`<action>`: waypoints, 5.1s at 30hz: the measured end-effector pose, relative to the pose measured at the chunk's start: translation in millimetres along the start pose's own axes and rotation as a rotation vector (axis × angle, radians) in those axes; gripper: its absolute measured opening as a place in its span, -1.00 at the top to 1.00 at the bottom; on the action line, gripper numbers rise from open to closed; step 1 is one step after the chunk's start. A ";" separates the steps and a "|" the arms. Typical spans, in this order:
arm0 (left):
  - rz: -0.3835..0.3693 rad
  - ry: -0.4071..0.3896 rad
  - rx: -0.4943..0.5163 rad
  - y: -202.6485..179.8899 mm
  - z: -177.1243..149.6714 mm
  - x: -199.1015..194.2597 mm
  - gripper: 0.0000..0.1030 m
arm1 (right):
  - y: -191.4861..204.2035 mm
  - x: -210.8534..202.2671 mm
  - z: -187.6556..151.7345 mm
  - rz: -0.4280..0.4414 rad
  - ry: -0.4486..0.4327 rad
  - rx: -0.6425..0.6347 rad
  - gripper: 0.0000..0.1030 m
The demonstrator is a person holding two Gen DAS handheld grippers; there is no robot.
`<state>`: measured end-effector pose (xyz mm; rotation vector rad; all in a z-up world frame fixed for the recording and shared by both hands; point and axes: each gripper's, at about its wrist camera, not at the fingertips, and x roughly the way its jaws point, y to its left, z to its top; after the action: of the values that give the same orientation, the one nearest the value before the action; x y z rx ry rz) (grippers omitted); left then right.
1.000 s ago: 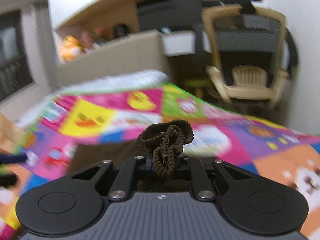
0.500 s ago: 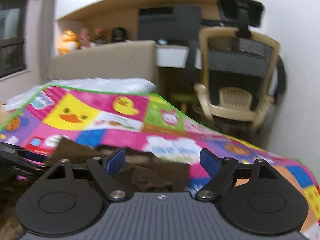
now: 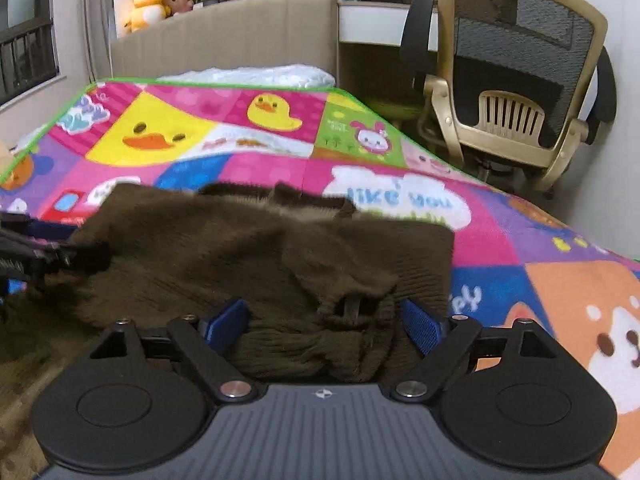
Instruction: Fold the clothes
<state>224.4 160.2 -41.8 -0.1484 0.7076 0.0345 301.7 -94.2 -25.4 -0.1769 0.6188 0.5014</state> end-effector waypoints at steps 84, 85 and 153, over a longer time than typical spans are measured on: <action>-0.436 -0.064 -0.425 44.8 -20.8 -91.3 -0.81 | -64.2 -130.4 -91.0 0.240 -0.012 0.420 -0.54; -0.468 -0.041 -0.420 46.2 -25.6 -92.8 -0.82 | -64.6 -133.3 -93.2 0.242 -0.012 0.424 -0.54; -0.475 -0.052 -0.041 -28.2 -72.6 -133.1 -0.86 | 2.1 -167.0 -73.1 0.103 -0.190 0.263 -1.00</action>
<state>78.8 124.1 -6.2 -0.3504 0.6053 -0.4002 146.4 -180.7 15.1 0.1508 0.5036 0.5247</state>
